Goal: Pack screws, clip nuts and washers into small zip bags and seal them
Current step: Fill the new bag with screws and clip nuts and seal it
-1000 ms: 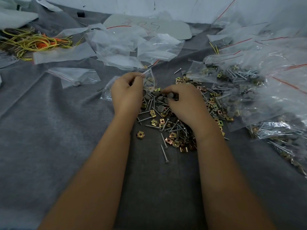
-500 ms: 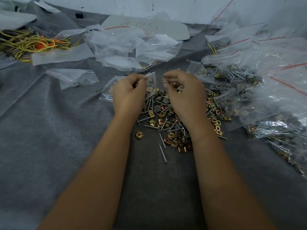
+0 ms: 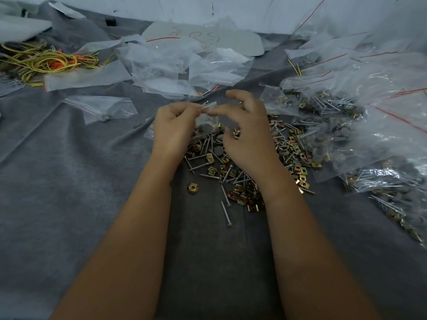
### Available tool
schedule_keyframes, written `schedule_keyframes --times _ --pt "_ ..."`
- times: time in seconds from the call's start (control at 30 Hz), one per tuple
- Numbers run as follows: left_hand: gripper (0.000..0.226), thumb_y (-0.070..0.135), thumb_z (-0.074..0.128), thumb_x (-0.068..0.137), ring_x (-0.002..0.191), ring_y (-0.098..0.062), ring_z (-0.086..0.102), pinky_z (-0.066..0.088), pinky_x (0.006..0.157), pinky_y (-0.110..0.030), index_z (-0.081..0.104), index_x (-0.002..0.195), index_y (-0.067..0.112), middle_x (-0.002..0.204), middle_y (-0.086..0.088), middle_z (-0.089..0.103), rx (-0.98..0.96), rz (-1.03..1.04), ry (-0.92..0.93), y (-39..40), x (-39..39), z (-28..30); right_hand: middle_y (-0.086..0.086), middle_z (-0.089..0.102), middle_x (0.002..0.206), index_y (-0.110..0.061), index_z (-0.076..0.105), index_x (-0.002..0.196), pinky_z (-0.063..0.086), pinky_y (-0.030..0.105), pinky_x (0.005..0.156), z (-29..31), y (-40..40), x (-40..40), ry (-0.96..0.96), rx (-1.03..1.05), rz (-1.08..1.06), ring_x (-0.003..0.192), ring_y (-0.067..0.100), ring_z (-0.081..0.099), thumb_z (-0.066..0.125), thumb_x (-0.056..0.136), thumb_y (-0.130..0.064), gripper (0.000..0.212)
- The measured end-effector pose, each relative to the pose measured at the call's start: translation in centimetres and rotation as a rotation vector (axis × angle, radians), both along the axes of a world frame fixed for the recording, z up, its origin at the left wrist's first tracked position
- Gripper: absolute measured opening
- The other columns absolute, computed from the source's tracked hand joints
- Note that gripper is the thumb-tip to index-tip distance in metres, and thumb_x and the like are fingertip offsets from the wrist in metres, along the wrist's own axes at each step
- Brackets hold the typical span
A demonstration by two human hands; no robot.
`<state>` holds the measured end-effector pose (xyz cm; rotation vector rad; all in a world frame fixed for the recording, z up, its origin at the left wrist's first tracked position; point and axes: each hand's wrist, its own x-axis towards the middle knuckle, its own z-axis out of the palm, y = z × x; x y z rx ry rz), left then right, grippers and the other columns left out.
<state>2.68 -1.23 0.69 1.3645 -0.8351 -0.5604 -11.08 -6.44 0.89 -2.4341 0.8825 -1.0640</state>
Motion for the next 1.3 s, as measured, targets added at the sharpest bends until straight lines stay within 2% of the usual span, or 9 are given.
schedule_keyframes --times 0.13,0.37,0.5,0.6,0.7,0.83,1.1,1.23,1.3 --pt "0.026 0.013 0.056 0.091 0.074 -0.03 0.063 0.051 0.07 -0.038 0.079 0.083 0.02 0.085 -0.031 0.067 -0.01 -0.19 0.028 0.4 0.2 0.5 -0.004 0.062 0.118 -0.019 0.069 0.082 0.038 0.034 0.099 0.1 -0.4 -0.1 0.023 -0.007 0.017 0.113 0.017 0.049 0.075 0.079 -0.017 0.007" --pt "0.029 0.035 0.063 0.083 0.088 -0.02 0.068 0.051 0.077 -0.031 0.076 0.101 0.017 0.093 -0.009 0.074 -0.081 -0.201 0.043 0.4 0.0 0.7 -0.014 0.057 0.076 -0.029 0.056 0.07 0.036 0.008 0.068 0.7 -0.5 -0.8 -0.264 0.207 -0.194 0.08 0.006 0.053 0.073 0.082 -0.026 0.021" --pt "0.019 0.022 0.067 0.087 0.091 -0.013 0.069 0.051 0.078 -0.022 0.074 0.104 0.019 0.097 0.001 0.076 -0.073 -0.26 -0.039 0.3 -0.5 0.5 -0.006 0.06 0.074 -0.021 0.061 0.076 0.05 0.03 0.064 0.8 -0.7 -0.9 -0.357 0.291 -0.231 0.072 0.012 0.058 0.071 0.084 -0.026 0.014" --pt "0.017 0.01 0.062 0.094 0.087 -0.008 0.068 0.053 0.08 -0.025 0.073 0.101 0.02 0.088 0.007 0.076 -0.085 -0.176 -0.058 -0.2 -0.7 0.5 -0.009 0.061 0.081 -0.027 0.063 0.083 0.047 0.019 0.061 0.9 -0.6 -0.9 -0.407 0.303 -0.17 0.072 0.004 0.057 0.072 0.083 -0.022 0.01" --pt "0.018 0.01 0.059 0.096 0.093 -0.019 0.065 0.055 0.091 -0.042 0.071 0.107 0.019 0.095 -0.002 0.073 -0.139 -0.122 0.001 -0.3 -0.7 0.4 -0.006 0.065 0.092 -0.03 0.066 0.103 0.045 0.012 0.066 1.3 -0.4 -1.0 -0.535 0.404 -0.038 0.079 0.002 0.059 0.066 0.084 -0.012 0.026" --pt "0.021 0.022 0.056 0.099 0.11 -0.035 0.064 0.05 0.098 -0.054 0.07 0.113 0.029 0.113 -0.011 0.069 -0.275 -0.145 0.064 0.0 -0.7 0.9 0.011 0.063 0.088 -0.02 0.061 0.119 0.053 0.033 0.08 1.6 -0.8 -1.1 -0.708 0.572 0.091 0.083 0.019 0.059 0.067 0.085 -0.01 0.036" --pt "0.021 0.021 0.055 0.1 0.066 -0.009 0.053 0.048 0.061 -0.022 0.068 0.115 0.028 0.078 0.005 0.059 -0.329 -0.082 0.078 -0.4 -0.5 0.4 -0.007 0.072 0.077 -0.013 0.071 0.091 0.054 0.022 0.067 1.6 -1.0 -1.2 -0.781 0.603 0.064 0.074 0.007 0.064 0.075 0.08 -0.002 0.017" --pt "0.013 0.016 0.062 0.096 0.078 -0.025 0.055 0.054 0.081 -0.047 0.073 0.102 0.013 0.085 -0.012 0.062 -0.251 -0.054 0.2 -0.8 -0.6 -0.1 -0.01 0.07 0.071 -0.016 0.072 0.088 0.05 0.016 0.066 1.5 -1.1 -1.3 -0.794 0.681 0.038 0.069 0.002 0.062 0.07 0.086 -0.007 0.01" --pt "0.008 0.015 0.067 0.092 0.072 -0.021 0.058 0.058 0.077 -0.041 0.073 0.09 0.01 0.078 -0.008 0.067 -0.212 -0.033 0.25 -0.9 -0.5 -0.2 -0.008 0.069 0.069 -0.014 0.071 0.09 0.049 0.016 0.065 1.3 -1.4 -1.5 -0.792 0.708 0.034 0.067 0.003 0.061 0.067 0.089 -0.008 0.007"
